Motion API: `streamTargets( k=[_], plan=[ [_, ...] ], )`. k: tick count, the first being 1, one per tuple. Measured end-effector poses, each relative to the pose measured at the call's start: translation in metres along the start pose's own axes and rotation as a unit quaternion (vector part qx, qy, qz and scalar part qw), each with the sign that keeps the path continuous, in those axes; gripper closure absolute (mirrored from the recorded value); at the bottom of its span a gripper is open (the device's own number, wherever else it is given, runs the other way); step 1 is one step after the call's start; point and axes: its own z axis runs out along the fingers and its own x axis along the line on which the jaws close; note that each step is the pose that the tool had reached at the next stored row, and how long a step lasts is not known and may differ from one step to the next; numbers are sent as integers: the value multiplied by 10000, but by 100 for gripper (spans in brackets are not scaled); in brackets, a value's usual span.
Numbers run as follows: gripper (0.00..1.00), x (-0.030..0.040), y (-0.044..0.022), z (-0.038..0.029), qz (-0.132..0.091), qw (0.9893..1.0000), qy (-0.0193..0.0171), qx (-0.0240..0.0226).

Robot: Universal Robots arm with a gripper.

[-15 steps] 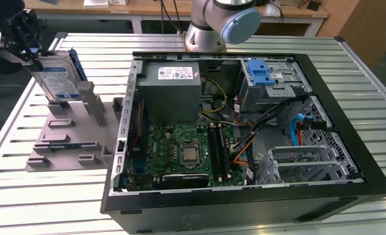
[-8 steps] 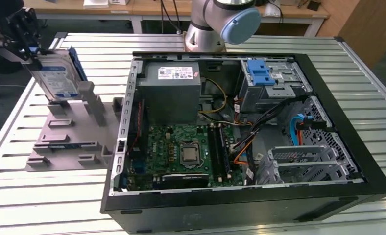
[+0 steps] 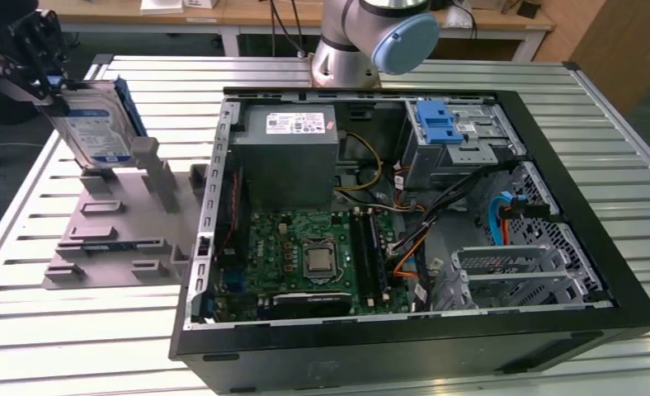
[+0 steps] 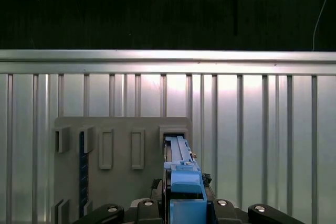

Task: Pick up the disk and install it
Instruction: 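Pick up the disk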

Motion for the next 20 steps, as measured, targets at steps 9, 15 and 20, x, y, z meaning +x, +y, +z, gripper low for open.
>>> streamTargets(
  k=[9, 15, 20],
  plan=[
    [64, -1, 0, -40, 0, 10000, 0, -1],
    [64, -1, 0, -65, 0, 10000, 0, 0],
    [64, -2, 0, -89, 0, 10000, 0, 0]
  ],
)
